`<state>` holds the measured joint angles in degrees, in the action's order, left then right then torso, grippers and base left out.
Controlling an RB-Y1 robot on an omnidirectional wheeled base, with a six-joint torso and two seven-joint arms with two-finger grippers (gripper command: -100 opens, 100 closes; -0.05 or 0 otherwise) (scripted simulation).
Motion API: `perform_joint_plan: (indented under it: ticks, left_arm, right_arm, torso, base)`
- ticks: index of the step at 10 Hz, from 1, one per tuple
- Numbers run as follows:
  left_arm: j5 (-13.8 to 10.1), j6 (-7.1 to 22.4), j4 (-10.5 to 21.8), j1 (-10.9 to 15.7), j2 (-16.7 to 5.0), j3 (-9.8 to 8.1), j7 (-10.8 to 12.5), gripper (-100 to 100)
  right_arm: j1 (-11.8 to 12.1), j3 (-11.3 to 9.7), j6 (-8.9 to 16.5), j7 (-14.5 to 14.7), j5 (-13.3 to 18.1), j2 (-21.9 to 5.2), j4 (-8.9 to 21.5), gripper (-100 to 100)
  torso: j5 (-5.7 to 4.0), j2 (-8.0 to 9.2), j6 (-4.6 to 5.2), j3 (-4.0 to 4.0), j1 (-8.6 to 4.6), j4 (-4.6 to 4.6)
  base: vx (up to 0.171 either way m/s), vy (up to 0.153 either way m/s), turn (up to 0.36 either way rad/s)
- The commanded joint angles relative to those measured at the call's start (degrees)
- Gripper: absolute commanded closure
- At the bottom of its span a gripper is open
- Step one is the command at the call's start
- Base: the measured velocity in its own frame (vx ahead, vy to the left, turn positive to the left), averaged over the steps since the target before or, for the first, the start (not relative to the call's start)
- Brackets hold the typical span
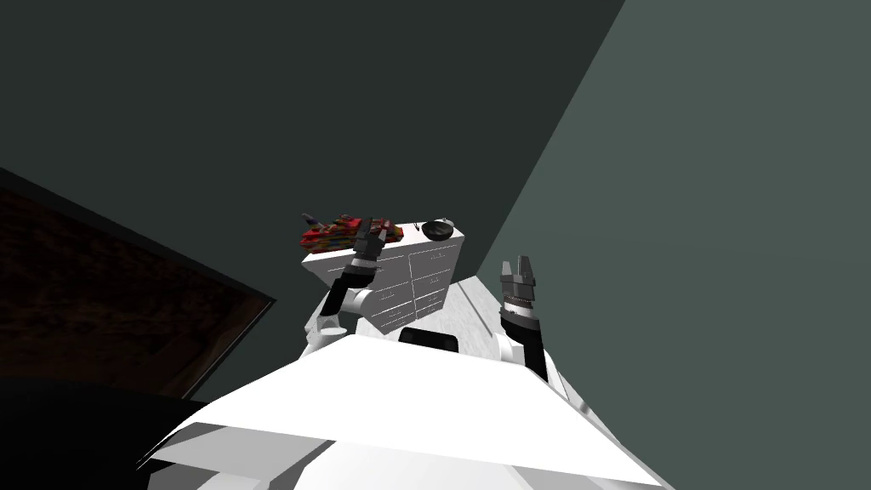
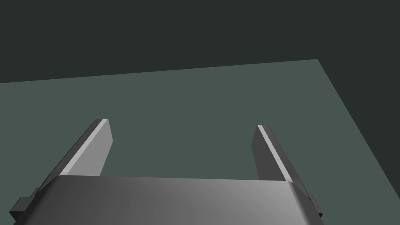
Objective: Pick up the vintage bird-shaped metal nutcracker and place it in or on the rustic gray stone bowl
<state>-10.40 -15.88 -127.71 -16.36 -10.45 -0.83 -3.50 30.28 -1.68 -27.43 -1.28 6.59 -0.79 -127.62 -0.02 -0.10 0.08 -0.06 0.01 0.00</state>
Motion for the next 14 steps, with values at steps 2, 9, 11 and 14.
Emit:
perform_joint_plan:
  ticks: [2, 9, 11, 14]
  left_arm:
    - [-1.7, 4.0, 1.0, 4.1, -3.3, 0.72, -0.7, -100]
    - [-6.4, 13.5, 3.4, 15.8, -11.0, 2.04, -1.9, -100]
    - [-8.2, 16.9, 4.4, 19.4, -13.8, 2.59, -2.4, -100]
    - [-10.1, 20.9, 5.4, 23.7, -16.5, 3.19, -3.0, -100]
  right_arm:
    - [0.0, 0.0, 0.0, 0.0, 0.0, 0.0, 0.0, 0]
    - [0.0, 0.0, 0.0, 0.0, 0.0, 0.0, 0.0, 0]
    - [0.0, 0.0, 0.0, 0.0, 0.0, 0.0, 0.0, 0]
    - [0.0, 0.0, 0.0, 0.0, 0.0, 0.0, 0.0, 0]
  torso:
    - [-0.01, -0.03, 0.01, -0.01, -0.03, 0.0]
    - [-0.03, -0.12, 0.04, -0.07, -0.08, -0.02]
    - [-0.03, -0.12, 0.04, -0.07, -0.09, -0.02]
    - [-0.03, -0.13, 0.03, -0.08, -0.1, -0.02]
  base:
    - [-0.016, 0.009, 0.003]
    - [-0.015, 0.005, -0.005]
    - [-0.014, 0.002, -0.012]
    - [-0.008, 0.0, -0.01]
